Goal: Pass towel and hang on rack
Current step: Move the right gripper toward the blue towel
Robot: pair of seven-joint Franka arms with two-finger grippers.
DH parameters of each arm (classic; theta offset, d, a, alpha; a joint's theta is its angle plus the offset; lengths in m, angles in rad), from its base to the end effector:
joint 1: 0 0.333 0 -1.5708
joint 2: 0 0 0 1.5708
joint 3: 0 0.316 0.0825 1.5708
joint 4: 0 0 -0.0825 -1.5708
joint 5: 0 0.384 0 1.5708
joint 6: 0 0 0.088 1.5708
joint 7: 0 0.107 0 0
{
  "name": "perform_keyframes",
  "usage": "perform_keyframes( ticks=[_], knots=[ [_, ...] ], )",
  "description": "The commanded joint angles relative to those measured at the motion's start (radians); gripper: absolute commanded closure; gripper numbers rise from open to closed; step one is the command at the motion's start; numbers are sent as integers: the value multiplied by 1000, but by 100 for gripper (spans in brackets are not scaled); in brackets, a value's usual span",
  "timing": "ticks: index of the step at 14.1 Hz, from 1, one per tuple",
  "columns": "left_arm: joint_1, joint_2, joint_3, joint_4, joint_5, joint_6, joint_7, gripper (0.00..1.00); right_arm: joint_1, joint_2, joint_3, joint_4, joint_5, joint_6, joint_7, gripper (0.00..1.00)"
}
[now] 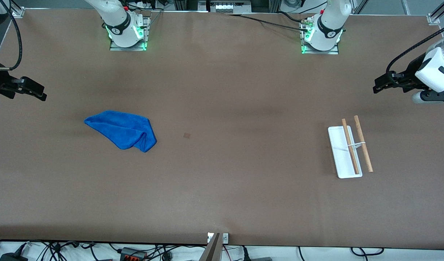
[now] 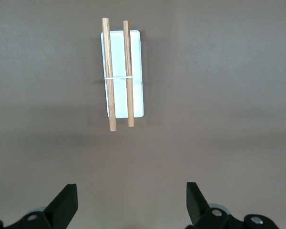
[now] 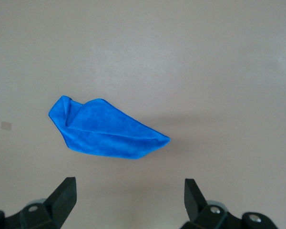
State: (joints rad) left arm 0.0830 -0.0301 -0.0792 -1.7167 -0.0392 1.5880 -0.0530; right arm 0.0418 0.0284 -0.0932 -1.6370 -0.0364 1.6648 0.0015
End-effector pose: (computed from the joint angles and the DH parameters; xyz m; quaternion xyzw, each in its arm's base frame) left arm 0.5410 -0.0026 0.5738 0.9982 0.0297 -0.0498 0.0171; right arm 0.5685 -0.0321 0.5855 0.9995 -0.0247 -0.0007 0.0194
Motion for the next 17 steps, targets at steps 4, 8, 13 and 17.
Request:
perform_keyframes(
  ticks=[4, 8, 13, 17],
  knots=[
    [-11, 15, 10, 38, 18, -26, -4, 0, 4, -35, 0, -41, -2, 15, -8, 0],
    [-2, 15, 4, 40, 18, -28, 9, 0, 1, 5, -2, -47, -2, 44, -8, 0],
    [0, 15, 4, 40, 18, -40, 10, 0, 36, 160, 13, -103, -7, 145, -12, 0],
    [0, 15, 4, 40, 18, -39, 9, 0, 147, 289, 17, -99, -2, 208, -11, 0]
  ],
)
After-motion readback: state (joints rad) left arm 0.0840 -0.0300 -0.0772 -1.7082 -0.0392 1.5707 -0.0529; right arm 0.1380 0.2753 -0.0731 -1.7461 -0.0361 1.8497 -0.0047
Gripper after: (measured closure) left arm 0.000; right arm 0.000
